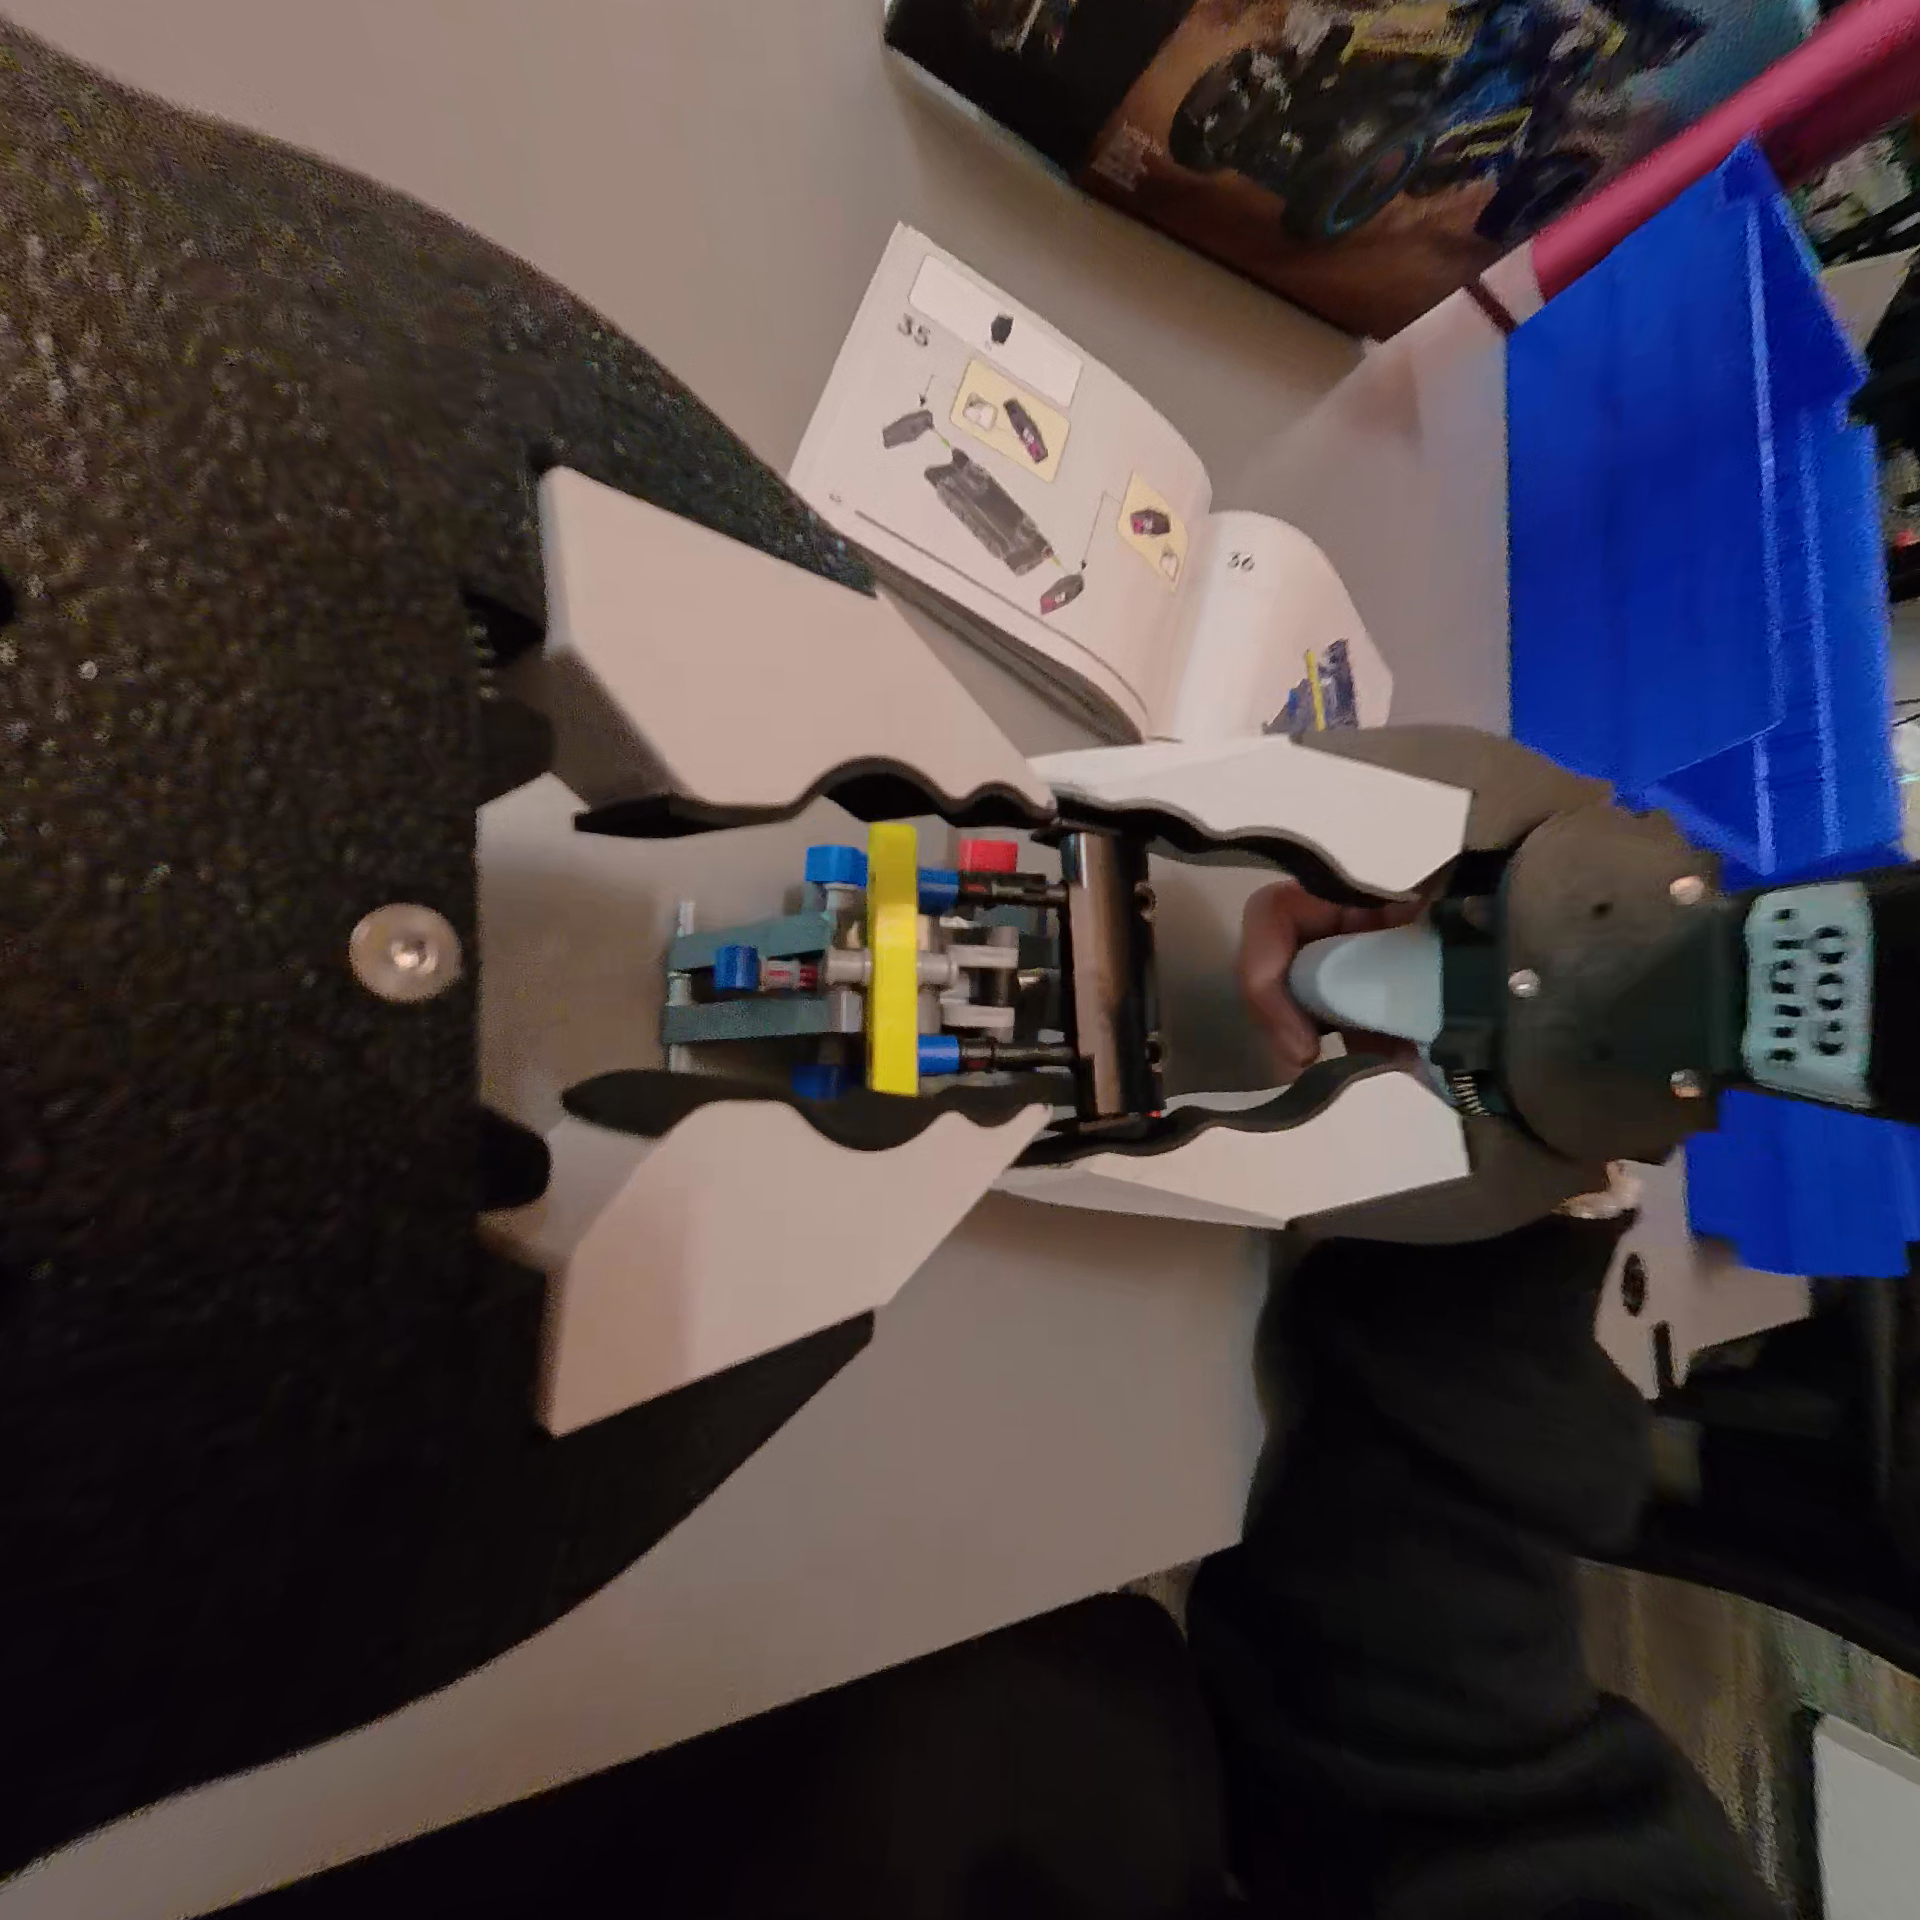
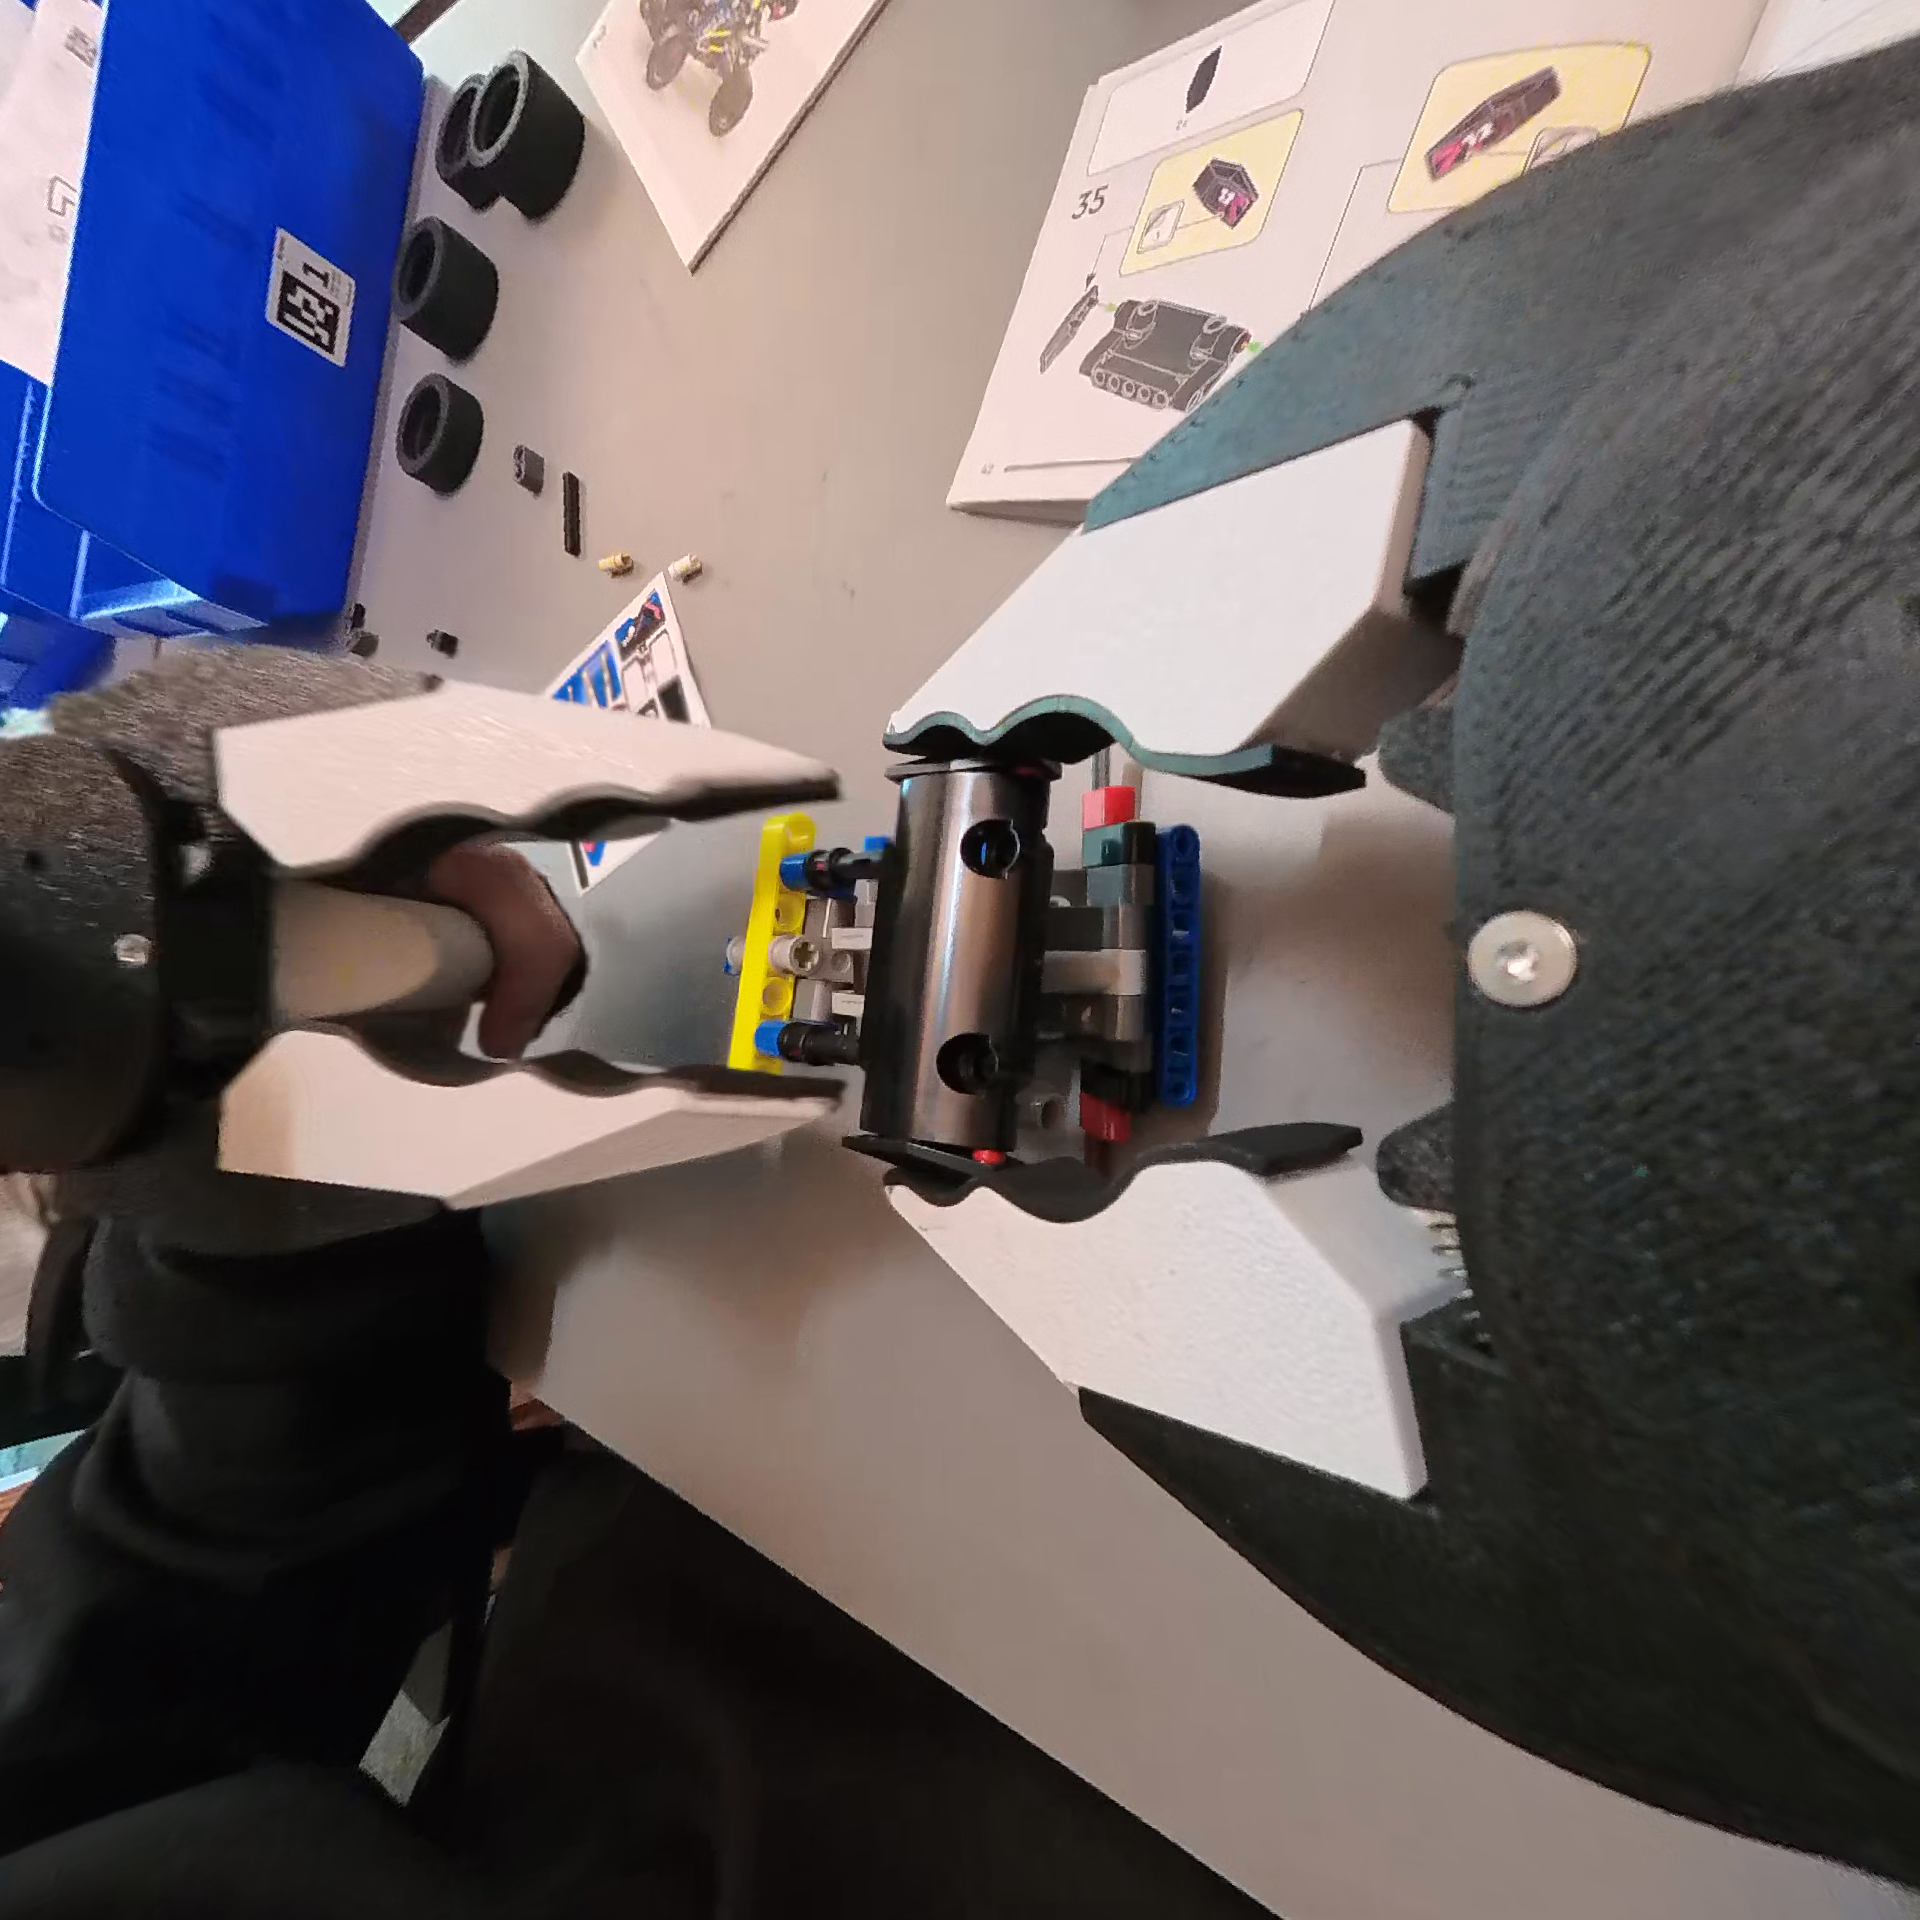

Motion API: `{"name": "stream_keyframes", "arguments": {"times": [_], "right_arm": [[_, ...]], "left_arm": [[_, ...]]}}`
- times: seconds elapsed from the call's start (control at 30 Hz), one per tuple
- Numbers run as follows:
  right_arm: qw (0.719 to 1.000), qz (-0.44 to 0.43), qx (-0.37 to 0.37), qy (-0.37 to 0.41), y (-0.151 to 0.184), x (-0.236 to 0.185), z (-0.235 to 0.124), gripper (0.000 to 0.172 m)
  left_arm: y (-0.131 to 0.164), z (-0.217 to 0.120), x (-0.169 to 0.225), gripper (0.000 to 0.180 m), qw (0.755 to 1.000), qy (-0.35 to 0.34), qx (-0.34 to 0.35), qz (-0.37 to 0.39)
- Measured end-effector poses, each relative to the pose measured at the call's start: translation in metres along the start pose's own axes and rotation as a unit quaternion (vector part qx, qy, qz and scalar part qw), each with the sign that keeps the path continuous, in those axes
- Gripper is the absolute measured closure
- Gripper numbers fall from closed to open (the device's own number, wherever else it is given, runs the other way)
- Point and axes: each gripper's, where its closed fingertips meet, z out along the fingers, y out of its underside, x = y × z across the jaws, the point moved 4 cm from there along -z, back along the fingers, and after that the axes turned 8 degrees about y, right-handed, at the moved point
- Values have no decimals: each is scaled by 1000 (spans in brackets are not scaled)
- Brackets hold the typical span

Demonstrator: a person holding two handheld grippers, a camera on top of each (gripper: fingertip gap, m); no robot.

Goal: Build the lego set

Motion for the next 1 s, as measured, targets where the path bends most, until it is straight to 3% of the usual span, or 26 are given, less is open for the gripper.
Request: {"name": "stream_keyframes", "arguments": {"times": [0.13, 0.27, 0.43, 0.7, 0.77, 1.0], "right_arm": [[1000, 1, 4, 0, -1, 0, -1, 96], [1000, 0, -2, 2, 1, 1, 0, 96], [1000, -2, 7, 3, -1, 0, -2, 96], [1000, -16, 13, -6, -4, -5, 4, 96], [1000, -20, 12, -7, -4, -6, 4, 96], [1000, -30, 8, 8, -3, -3, 5, 96]], "left_arm": [[9, -17, -5, 120, 999, -36, -22, 4], [14, -14, 3, 112, 999, -12, -26, -17], [8, -21, 12, 99, 999, -14, -23, 22], [25, -5, 14, 111, 997, -17, -70, 28], [24, -4, 11, 121, 998, -25, -50, 23], [24, -4, 6, 121, 1000, -19, -13, 6]]}}
